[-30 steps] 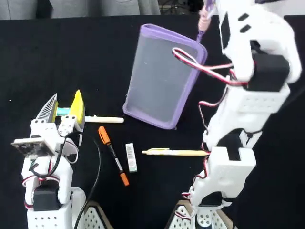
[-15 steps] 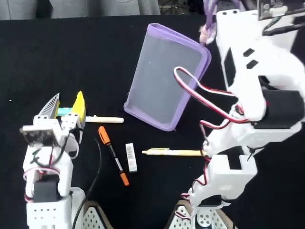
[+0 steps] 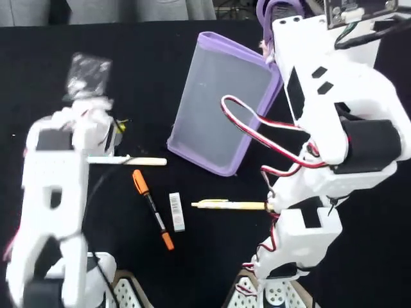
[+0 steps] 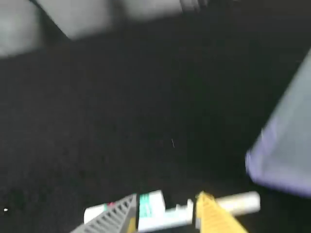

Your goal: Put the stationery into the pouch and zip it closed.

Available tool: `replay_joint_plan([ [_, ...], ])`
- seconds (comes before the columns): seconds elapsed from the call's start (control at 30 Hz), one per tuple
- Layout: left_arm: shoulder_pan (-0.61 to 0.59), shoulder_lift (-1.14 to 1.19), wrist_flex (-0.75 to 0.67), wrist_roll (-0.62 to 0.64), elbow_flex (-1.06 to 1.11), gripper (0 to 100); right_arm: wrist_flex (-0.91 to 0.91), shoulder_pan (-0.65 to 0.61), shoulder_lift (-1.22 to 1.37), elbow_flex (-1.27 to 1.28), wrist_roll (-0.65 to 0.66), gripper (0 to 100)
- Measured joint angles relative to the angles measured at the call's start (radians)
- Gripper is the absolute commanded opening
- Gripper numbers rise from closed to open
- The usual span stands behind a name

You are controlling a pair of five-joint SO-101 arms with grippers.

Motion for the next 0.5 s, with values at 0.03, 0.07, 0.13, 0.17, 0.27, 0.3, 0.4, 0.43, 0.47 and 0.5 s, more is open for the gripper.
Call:
replay_joint_plan([
  [0.03,0.008,0.063,0.032,-0.037,-0.052,20,0.000,0.000,0.000,0.000,0.000,2.5],
  [0.07,0.012,0.120,0.054,-0.072,-0.098,20,0.000,0.003,0.000,0.000,0.000,2.5],
  [0.13,0.032,0.233,0.084,-0.143,-0.158,20,0.000,0.003,0.000,0.000,0.000,2.5],
  [0.17,0.048,0.285,0.094,-0.176,-0.173,20,0.000,0.003,0.000,0.000,0.000,2.5],
  [0.27,0.121,0.425,0.110,-0.279,-0.189,20,0.000,0.003,0.000,0.000,0.000,2.5],
  [0.3,0.149,0.463,0.110,-0.308,-0.192,20,0.000,0.003,0.000,0.000,0.000,2.5],
  [0.4,0.230,0.563,0.107,-0.362,-0.201,20,0.000,0.003,0.000,0.000,0.000,2.5],
  [0.43,0.252,0.592,0.103,-0.371,-0.206,20,0.000,0.003,0.000,0.000,0.000,2.5],
  [0.47,0.270,0.617,0.087,-0.374,-0.210,20,0.000,0.003,0.000,0.000,0.000,2.5],
  [0.5,0.282,0.637,0.080,-0.376,-0.219,20,0.000,0.003,0.000,0.000,0.000,2.5],
])
